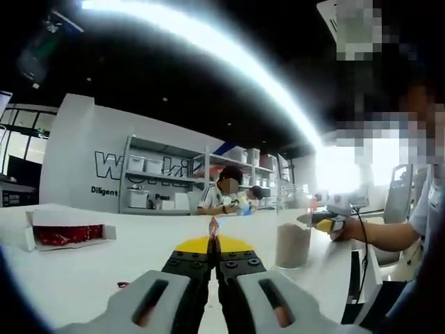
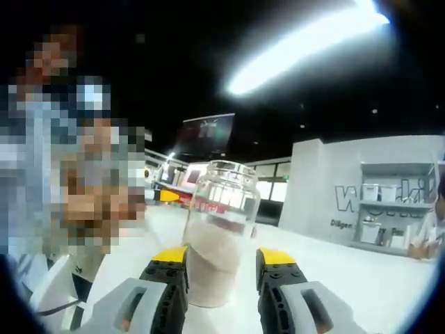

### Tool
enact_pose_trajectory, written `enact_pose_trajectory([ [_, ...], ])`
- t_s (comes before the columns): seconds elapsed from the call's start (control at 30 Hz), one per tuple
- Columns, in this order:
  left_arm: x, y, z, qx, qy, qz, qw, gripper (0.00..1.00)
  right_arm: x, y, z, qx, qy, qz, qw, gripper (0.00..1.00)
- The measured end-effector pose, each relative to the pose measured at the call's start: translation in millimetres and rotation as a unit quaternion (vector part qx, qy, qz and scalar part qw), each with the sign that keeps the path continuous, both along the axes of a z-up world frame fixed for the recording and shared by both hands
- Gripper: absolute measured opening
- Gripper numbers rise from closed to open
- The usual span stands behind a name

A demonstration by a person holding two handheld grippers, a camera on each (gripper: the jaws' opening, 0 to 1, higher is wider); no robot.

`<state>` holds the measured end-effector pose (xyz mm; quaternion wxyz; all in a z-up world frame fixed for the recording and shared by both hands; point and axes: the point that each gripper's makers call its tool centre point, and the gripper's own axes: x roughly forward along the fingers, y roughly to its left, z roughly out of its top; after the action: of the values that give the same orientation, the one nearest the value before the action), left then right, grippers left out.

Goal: Tear open the coffee pouch, take out the coffee, and pour the coffee from the pouch into the cup

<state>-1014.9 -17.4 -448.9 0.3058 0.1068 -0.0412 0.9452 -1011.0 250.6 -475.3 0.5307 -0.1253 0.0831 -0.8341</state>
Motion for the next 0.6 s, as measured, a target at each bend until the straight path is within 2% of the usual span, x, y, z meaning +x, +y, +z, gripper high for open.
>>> enact_pose_trajectory([
  [0.6,-0.1,-7.8,-1.5,0.008,-0.004,0.007,0.9999,0.05,1.5,-0.1,-1.3,0.004,0.003,-0.001,1.0000,0.39],
])
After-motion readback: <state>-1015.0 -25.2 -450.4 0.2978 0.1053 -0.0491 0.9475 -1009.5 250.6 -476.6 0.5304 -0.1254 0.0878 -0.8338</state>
